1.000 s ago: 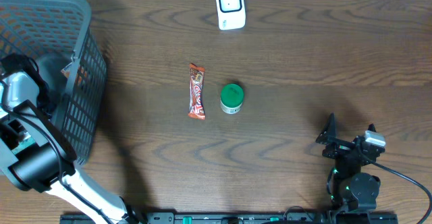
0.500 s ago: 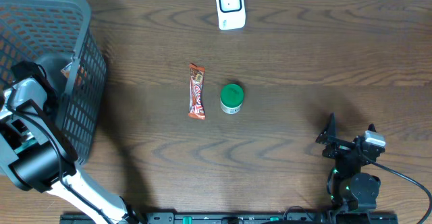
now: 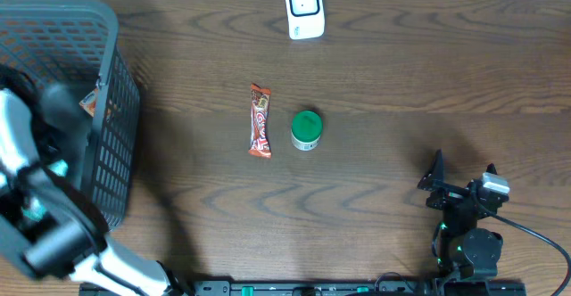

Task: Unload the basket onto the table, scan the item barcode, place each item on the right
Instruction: 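Reach the left gripper into the basket and grasp the mint-green wipes pack, then lift the wipes pack out and carry it toward the scanner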

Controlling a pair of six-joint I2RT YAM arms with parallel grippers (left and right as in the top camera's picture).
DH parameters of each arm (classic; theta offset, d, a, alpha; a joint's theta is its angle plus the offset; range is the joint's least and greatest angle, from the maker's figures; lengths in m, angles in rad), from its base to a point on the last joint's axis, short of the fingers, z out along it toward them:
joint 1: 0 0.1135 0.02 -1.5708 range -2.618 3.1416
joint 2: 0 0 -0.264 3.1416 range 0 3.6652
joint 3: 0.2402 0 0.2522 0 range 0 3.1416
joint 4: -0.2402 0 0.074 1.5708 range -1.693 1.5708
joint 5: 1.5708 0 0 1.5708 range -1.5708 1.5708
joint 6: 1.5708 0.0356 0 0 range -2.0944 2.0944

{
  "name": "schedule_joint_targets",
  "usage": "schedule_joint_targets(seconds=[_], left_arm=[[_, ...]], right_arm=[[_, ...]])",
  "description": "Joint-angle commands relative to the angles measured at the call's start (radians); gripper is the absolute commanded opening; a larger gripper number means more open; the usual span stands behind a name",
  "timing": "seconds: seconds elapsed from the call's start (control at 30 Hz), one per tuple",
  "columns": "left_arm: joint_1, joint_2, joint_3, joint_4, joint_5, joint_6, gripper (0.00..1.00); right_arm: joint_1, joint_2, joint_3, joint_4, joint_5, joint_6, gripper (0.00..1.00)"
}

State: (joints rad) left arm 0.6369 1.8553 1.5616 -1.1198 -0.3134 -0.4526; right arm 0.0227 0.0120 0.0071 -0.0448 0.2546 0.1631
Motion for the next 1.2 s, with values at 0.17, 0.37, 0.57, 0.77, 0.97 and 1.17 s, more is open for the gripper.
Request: schedule_joint_targets(seconds=[0.17, 0.37, 0.57, 0.77, 0.97, 1.17], left_arm=[[0.005, -0.389, 0.097, 0.121, 0.387, 0.006, 0.07], [-0.029, -0.624, 0.097, 0.374, 0.885, 0.005, 0.07], [-0.292, -0.713, 0.093, 0.372, 0.928, 0.08, 0.07], [-0.657, -0.664, 0.018, 0.291, 0.928, 0.26, 0.07], [-0.886, -0.5, -0.085, 0.347, 1.071, 0.346, 0.07], [-0.959, -0.297, -0.09, 0.459, 1.678, 0.581, 0.07]], right_arm=[[-0.003, -0.003, -0.002, -0.004, 0.002, -0.015, 0.99], [-0.003, -0.003, -0.002, -0.004, 0.002, -0.015, 0.99], [-0.003, -0.003, -0.002, -0.004, 0.002, -0.015, 0.99], [-0.003, -0.003, -0.002, -0.004, 0.002, -0.015, 0.99], [-0.003, -0.003, -0.002, -0.004, 0.002, -0.015, 0.99], [-0.003, -0.003, -0.002, -0.004, 0.002, -0.015, 0.99]])
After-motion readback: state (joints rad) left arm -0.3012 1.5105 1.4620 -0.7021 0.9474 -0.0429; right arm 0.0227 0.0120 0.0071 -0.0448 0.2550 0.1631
